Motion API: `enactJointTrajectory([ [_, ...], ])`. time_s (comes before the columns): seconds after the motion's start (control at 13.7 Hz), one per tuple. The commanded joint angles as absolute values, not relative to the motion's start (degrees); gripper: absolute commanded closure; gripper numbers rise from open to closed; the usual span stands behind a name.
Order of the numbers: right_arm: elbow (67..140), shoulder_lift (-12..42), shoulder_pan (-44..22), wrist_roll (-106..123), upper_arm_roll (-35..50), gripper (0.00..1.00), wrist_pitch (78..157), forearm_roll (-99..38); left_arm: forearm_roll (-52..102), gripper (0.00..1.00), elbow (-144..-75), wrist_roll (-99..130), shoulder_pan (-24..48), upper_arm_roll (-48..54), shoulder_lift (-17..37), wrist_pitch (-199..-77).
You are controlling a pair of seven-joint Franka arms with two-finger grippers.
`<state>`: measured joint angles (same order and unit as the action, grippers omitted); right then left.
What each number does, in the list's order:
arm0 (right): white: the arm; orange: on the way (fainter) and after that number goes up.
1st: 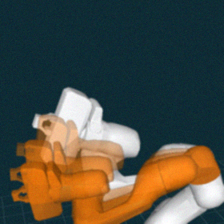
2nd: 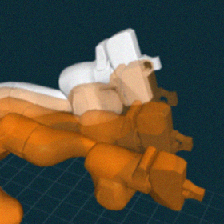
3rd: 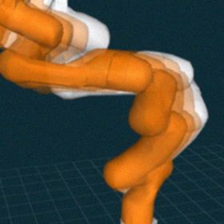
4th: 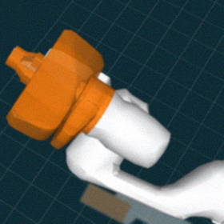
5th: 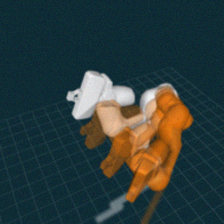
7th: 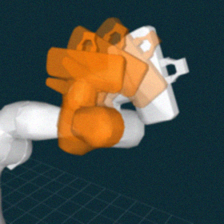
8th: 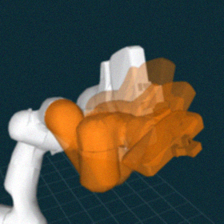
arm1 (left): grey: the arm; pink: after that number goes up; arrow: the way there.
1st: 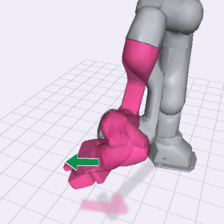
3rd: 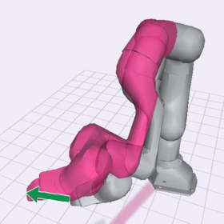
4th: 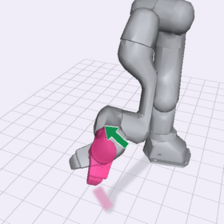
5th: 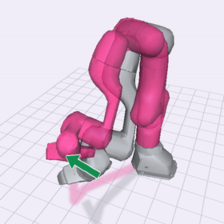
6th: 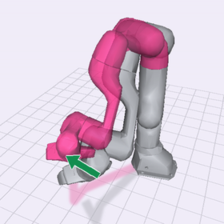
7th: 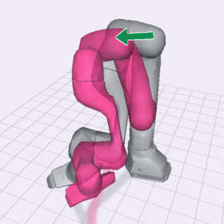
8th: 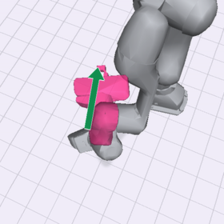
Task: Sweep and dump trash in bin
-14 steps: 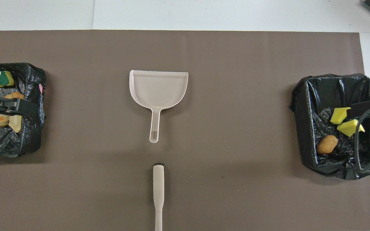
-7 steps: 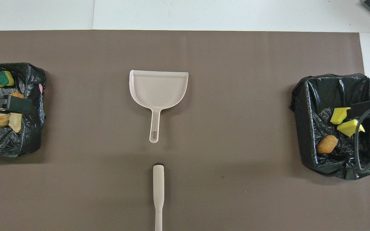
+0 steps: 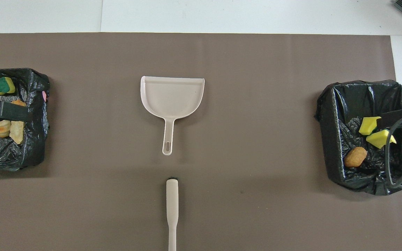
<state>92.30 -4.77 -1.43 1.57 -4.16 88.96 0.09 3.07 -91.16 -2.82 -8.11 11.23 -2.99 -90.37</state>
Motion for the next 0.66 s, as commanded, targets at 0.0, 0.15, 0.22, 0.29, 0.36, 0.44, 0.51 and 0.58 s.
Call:
enactJointTrajectory([
  [0.0, 92.5, -5.4, -1.3, 3.2, -4.1, 0.00, 88.4, 0.4, 1.9, 0.00, -90.9, -3.7, -8.9, 11.6, -3.3, -89.6],
  [0.15, 92.5, -5.4, -1.3, 3.2, -4.1, 0.00, 88.3, 0.4, 1.9, 0.00, -91.0, -3.6, -9.0, 11.6, -3.4, -89.6],
  [0.22, 92.5, -5.4, -1.3, 3.2, -4.1, 0.00, 88.3, 0.4, 1.9, 0.00, -91.0, -3.6, -8.9, 11.7, -3.6, -89.6],
  [0.29, 92.5, -5.4, -1.3, 3.2, -4.1, 0.00, 88.3, 0.4, 1.9, 0.00, -91.1, -3.6, -9.0, 11.7, -3.7, -89.6],
  [0.36, 92.4, -5.4, -1.3, 3.2, -4.1, 0.00, 88.4, 0.5, 1.9, 0.00, -91.2, -3.6, -9.0, 11.7, -3.8, -89.3],
  [0.44, 92.5, -5.4, -1.3, 3.2, -4.2, 0.00, 88.3, 0.6, 1.9, 0.00, -91.2, -3.6, -9.0, 11.6, -3.8, -89.2],
  [0.51, 92.4, -5.4, -1.3, 3.2, -4.3, 0.00, 88.6, 0.5, 1.9, 0.00, -91.2, -3.5, -9.3, 11.6, -3.8, -89.3],
  [0.58, 92.5, -5.4, -1.3, 3.3, -4.4, 0.00, 88.2, 0.7, 1.9, 0.00, -91.2, -3.5, -9.4, 11.6, -3.8, -89.3],
])
